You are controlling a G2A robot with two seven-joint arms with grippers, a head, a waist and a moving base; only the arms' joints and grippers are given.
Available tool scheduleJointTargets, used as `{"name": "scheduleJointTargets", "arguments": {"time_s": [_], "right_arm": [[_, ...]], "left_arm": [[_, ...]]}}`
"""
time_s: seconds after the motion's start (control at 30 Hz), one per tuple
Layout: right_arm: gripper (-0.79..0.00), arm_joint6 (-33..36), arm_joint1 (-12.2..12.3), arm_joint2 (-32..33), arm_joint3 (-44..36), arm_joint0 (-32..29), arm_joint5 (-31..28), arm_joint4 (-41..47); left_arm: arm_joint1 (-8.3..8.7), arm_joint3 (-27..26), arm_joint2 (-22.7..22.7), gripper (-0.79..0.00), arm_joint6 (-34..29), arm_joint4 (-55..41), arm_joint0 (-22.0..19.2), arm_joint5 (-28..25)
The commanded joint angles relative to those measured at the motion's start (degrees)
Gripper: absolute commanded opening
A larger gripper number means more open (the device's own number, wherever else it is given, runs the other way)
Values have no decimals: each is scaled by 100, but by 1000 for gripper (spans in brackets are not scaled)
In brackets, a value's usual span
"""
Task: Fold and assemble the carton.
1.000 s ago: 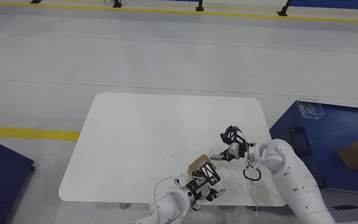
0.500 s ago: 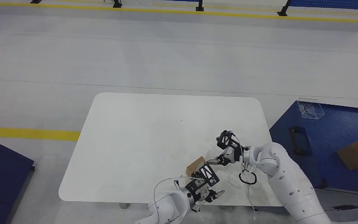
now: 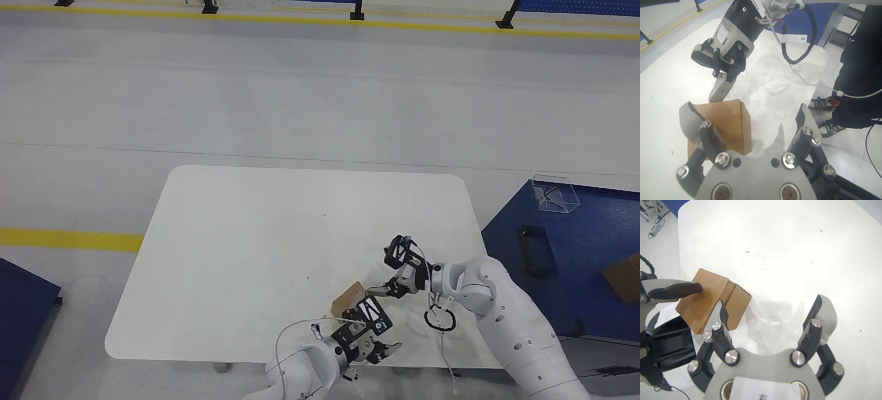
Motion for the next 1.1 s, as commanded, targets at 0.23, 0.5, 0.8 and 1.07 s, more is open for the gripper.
{"name": "scheduleJointTargets", "arguments": {"time_s": [0.23,0.5,0.8,1.07], "right_arm": [[0,77,40,117,-175,-68,16,412],[0,403,35,-84,-165,-30,179,278],[0,311,103,244,-231,15,326,649],[0,334,150,482,-260,-64,755,874]], "left_arm": [[-4,-26,4,0,-67,10,4,30],[36,-355,-104,0,275,219,173,298],[169,-924,-286,0,366,1250,339,238],[329,-627,-977,0,-424,508,75,-1458]]}}
